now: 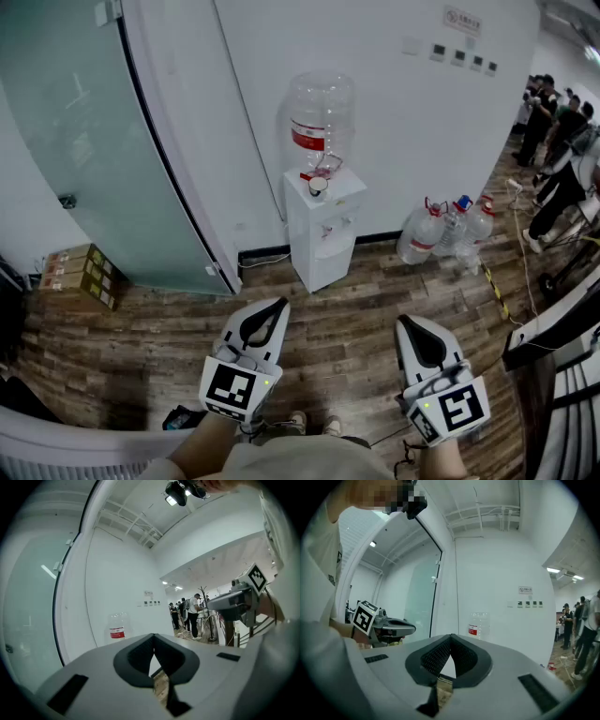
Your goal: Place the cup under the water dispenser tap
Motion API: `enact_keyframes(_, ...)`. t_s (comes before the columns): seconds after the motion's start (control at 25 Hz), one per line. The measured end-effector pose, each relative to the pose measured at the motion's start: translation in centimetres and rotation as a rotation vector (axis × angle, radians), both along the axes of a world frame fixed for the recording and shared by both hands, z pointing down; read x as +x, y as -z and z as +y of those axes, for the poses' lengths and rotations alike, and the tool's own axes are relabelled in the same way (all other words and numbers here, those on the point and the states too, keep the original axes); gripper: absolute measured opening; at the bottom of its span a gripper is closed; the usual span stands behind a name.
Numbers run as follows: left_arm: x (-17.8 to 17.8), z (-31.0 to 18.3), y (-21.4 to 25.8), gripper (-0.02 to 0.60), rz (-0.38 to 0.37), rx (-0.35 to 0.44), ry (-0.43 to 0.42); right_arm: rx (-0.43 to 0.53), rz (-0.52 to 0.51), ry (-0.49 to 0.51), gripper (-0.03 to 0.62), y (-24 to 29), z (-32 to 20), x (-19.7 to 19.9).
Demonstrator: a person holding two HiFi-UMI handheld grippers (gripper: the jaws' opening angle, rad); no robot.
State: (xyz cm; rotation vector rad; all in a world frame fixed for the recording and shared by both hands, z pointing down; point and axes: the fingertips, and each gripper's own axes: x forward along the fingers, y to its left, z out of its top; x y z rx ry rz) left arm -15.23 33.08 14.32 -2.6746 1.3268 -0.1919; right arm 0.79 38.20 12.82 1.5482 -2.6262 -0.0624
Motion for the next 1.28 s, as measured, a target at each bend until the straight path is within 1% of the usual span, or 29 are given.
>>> enact_keyframes(0.12, 0.5, -0.1, -0.5, 0.006, 0.005, -0.008, 0.004, -0.005, -0.012, 0.005, 0.006, -0.3, 0.0, 0.7)
enact_keyframes(0.24, 0.9, -0.1, -1.1, 0.006, -0.015, -0.021, 0.012, -0.011, -0.023, 0.010, 0.006, -0.5, 0.0, 1.4)
enact_keyframes(0.48, 2.1, 0.2, -1.5, 0.006, -0.017, -0.031, 0.020, -0.015, -0.031, 0.019, 0.006, -0.8, 0.1, 2.8)
enact_keyframes(0.68, 3.3, 0.4, -2.1, 0.006, -0.032, -0.046, 0.023, -0.021, -0.043, 0.031, 0.006, -1.2, 0.1, 3.9)
enact_keyframes(1.08, 5.8, 0.9, -3.1, 0.006, -0.052, -0.035, 0.046, -0.030, -0.048, 0.073, 0.006, -3.0, 0.1, 6.5)
enact_keyframes(1.28, 5.9, -0.3, -3.7, 0.006, -0.052, -0.033, 0.063, -0.042, -0.054, 0.086, 0.006, -4.0, -1.6, 6.8)
